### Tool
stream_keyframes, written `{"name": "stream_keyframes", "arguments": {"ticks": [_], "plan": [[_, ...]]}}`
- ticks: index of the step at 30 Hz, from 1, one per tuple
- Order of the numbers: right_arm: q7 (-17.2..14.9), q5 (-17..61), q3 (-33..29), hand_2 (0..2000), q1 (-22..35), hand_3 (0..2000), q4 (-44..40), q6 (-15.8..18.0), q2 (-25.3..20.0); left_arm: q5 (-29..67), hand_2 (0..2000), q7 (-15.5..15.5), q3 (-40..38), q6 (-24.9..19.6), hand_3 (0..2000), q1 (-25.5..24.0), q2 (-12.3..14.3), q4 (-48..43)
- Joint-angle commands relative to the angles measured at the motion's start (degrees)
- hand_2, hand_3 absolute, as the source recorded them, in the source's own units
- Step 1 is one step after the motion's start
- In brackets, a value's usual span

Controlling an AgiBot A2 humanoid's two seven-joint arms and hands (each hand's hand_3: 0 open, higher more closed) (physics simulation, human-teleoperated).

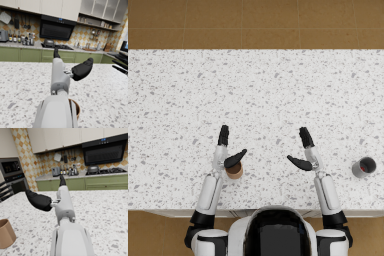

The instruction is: Pick up two cups and pour the berry on the right into the cup on the left

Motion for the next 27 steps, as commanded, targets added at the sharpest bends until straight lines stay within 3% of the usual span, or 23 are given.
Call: {"name": "stream_keyframes", "arguments": {"ticks": [1,18,21,24,27], "plan": [[0.00,0.00,0.00,0,0.00,0,0.00,0.00,0.00,0.00,0,0.00,0.00,0.00,0,0.00,0.00,0.00],[0.00,0.00,1.72,0,0.10,0,-0.93,0.00,-0.06,0.00,0,0.00,1.72,0.00,0,0.10,0.06,0.93],[3.65,0.00,0.29,0,-3.22,0,4.18,-3.61,1.27,0.00,0,-3.64,0.50,-3.65,0,-1.34,-0.18,-1.83],[5.00,0.00,-4.61,0,-9.05,0,7.18,-4.94,3.19,0.00,0,-4.98,-3.28,-4.99,0,-4.36,-0.96,-2.23],[5.50,5.35,-10.75,0,-13.62,0,9.30,-5.43,3.55,5.35,0,-5.48,-4.22,-5.49,0,-7.99,-1.99,-4.08]]}}
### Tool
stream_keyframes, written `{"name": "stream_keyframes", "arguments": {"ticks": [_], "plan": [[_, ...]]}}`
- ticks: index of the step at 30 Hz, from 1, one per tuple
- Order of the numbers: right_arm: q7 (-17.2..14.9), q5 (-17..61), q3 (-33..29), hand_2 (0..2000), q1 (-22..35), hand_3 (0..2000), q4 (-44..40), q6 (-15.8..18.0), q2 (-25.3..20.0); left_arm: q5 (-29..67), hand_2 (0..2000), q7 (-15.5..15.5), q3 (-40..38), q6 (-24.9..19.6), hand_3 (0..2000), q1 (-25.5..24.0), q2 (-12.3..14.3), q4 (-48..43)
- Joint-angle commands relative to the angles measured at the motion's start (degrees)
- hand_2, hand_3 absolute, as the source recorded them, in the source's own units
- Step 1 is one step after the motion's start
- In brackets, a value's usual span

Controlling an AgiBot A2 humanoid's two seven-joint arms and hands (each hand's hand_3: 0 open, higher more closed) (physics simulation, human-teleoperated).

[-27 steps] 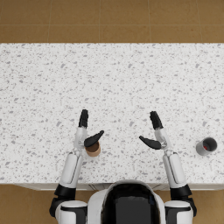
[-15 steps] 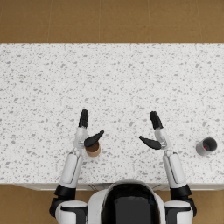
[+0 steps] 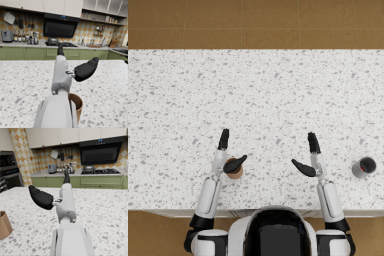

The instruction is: Pick up two cups and pour the berry on the right into the cup on the left

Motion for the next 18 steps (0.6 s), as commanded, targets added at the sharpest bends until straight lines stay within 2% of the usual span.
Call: {"name": "stream_keyframes", "arguments": {"ticks": [1,7,8,12,18], "plan": [[0.08,1.80,-8.66,0,-5.70,0,2.76,-0.08,0.43,1.80,0,-0.08,-1.73,-0.08,0,-3.54,-1.38,-2.24],[0.26,12.62,-19.91,0,-9.64,0,4.06,-0.26,-2.34,11.24,0,-0.26,-3.57,-0.26,0,-5.98,-1.40,-3.11],[0.27,14.43,-24.68,0,-10.34,0,3.93,-0.26,-3.51,11.90,0,-0.27,-3.77,-0.27,0,-7.24,-1.73,-3.56],[0.28,21.69,-34.09,0,-12.44,0,4.75,-0.28,-7.28,13.14,0,-0.28,-4.09,-0.28,0,-10.79,-2.54,-4.41],[0.29,27.24,-39.86,0,-13.65,0,3.35,-0.28,-8.91,13.53,0,-0.29,-4.23,-0.29,0,-13.87,-2.85,-3.37]]}}
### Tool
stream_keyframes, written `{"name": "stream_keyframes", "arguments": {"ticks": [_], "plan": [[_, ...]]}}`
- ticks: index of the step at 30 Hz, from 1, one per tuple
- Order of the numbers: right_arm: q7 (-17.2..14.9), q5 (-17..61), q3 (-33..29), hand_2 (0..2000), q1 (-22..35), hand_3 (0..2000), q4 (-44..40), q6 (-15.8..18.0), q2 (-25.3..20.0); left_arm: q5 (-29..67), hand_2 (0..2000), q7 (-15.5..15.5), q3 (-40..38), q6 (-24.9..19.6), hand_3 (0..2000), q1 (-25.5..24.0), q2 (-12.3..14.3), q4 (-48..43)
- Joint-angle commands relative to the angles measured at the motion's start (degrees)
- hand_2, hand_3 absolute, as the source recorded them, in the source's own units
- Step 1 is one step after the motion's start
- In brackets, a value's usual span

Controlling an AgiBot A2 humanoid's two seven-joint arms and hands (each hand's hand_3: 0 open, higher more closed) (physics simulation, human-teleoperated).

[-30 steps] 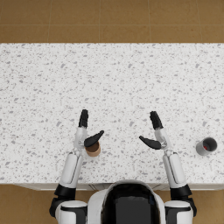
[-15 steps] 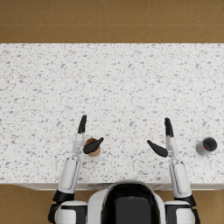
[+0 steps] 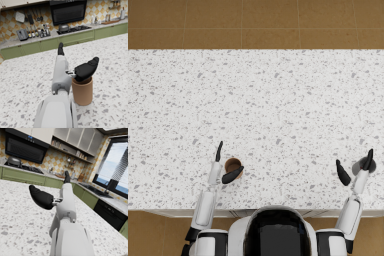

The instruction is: Pick up two cups and pour the berry on the right into the cup on the left

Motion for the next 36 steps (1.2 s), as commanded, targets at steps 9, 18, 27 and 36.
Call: {"name": "stream_keyframes", "arguments": {"ticks": [9,18,27,36], "plan": [[0.00,0.82,-6.84,0,-2.66,0,-10.64,0.00,-3.55,0.06,0,0.00,0.68,0.00,0,-2.62,0.22,5.96],[0.00,0.86,-6.84,0,-1.37,0,-20.02,0.00,-3.23,0.05,0,-0.02,3.15,-0.05,0,-4.43,0.66,9.88],[0.01,0.87,-3.72,0,2.93,0,-31.18,-0.66,-1.30,0.05,0,0.00,4.69,0.00,0,-1.60,3.04,16.82],[0.15,0.91,-1.86,0,7.90,0,-41.79,-1.83,0.55,0.04,0,-0.27,5.09,-0.08,0,-0.27,4.37,18.86]]}}
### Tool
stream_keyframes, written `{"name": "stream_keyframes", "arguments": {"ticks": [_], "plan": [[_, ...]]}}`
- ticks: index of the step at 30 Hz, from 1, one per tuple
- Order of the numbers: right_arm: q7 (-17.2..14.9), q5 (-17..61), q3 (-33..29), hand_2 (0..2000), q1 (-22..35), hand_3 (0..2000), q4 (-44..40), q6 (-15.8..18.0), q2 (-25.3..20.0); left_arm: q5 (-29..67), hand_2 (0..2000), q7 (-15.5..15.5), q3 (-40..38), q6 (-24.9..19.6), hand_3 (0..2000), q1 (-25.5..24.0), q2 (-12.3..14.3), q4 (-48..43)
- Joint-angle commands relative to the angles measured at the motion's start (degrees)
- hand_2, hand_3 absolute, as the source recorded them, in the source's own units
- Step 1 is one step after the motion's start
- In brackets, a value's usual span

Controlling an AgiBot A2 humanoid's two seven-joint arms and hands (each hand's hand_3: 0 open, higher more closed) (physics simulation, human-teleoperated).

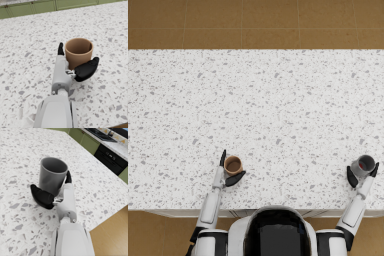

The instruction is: Pick up two cups and pour the berry on the right into the cup on the left

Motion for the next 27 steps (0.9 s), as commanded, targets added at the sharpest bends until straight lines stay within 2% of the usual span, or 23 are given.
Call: {"name": "stream_keyframes", "arguments": {"ticks": [1,2,3,5,6,8,12,16,21,27], "plan": [[0.11,0.04,0.99,0,3.67,0,-7.19,-1.18,1.78,0.00,0,-0.01,0.16,-0.01,0,0.48,0.26,0.82],[0.20,0.08,0.93,1361,4.61,327,-8.37,-2.17,2.22,0.00,1361,0.01,0.19,0.03,327,0.27,0.24,0.86],[0.25,0.12,0.76,2000,5.17,653,-8.65,-1.87,2.47,0.02,2000,0.01,0.01,-0.37,653,0.49,0.35,1.33],[0.34,0.14,1.68,2000,6.04,1280,-8.87,-0.55,2.91,0.04,2000,0.03,-0.37,-1.33,1280,0.36,0.25,0.65],[0.34,0.16,1.99,2000,6.17,1280,-8.30,-1.34,3.01,0.03,2000,0.01,-0.39,-1.44,1280,0.08,0.19,-0.28],[0.30,0.17,1.87,2000,3.73,1280,-1.14,-1.90,2.12,0.03,2000,0.05,-0.22,-1.64,1280,-0.66,0.07,-3.53],[-0.17,0.03,2.98,2000,2.00,1280,16.48,2.73,0.42,0.02,2000,0.00,1.22,-1.43,1280,-0.38,0.77,-10.63],[-0.21,-0.02,10.17,2000,1.34,1280,28.14,4.50,-0.34,0.01,2000,0.07,3.28,-1.82,1280,1.69,2.60,-13.93],[-0.17,-0.03,19.60,2000,3.41,1280,31.74,5.35,0.98,1.78,2000,0.11,6.87,-1.87,1280,5.44,5.78,-11.59],[-0.22,10.93,27.82,2000,7.85,1280,38.53,6.00,2.42,10.13,2000,0.15,9.45,-1.64,1280,7.86,8.17,-10.37]]}}
